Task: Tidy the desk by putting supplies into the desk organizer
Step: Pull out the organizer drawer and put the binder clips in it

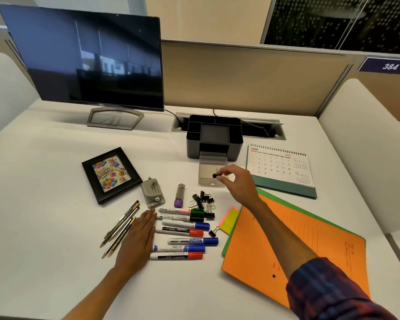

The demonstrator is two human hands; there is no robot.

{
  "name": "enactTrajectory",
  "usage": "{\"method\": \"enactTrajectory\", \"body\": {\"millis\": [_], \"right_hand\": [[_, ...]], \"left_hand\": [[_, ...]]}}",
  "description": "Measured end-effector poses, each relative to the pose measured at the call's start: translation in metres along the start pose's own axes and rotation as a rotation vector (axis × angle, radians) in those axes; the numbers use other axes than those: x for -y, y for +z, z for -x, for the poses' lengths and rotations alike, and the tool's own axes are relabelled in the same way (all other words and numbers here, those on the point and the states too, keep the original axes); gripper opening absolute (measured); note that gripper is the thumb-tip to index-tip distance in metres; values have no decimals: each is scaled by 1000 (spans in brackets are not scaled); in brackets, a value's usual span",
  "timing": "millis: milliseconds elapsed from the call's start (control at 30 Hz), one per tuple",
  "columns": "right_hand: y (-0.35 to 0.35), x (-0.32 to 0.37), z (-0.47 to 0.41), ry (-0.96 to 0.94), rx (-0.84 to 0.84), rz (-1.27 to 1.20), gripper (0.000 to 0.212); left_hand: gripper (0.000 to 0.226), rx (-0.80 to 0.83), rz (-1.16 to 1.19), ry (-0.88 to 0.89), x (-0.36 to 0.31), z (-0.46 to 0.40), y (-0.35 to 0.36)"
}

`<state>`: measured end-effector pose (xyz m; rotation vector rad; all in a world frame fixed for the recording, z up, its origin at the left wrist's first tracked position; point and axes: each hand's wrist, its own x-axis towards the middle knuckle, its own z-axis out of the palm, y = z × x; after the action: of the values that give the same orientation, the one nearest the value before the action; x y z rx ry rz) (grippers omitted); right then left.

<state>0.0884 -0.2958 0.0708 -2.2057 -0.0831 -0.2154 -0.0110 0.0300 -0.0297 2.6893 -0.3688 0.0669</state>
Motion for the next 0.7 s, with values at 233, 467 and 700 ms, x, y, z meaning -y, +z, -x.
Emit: {"method": "enactTrajectory", "body": {"millis": [233,467,700], "right_hand": [[23,-4,-16,86,-103,166,18],[32,-5,11,-67,41,338,19],[31,-4,45,-74,321,441,22]], "left_hand": [[59,-2,-45,21,-1,1,-2],[59,34,-130,22,4,5,3],[59,35,-133,19,2,5,1]]}}
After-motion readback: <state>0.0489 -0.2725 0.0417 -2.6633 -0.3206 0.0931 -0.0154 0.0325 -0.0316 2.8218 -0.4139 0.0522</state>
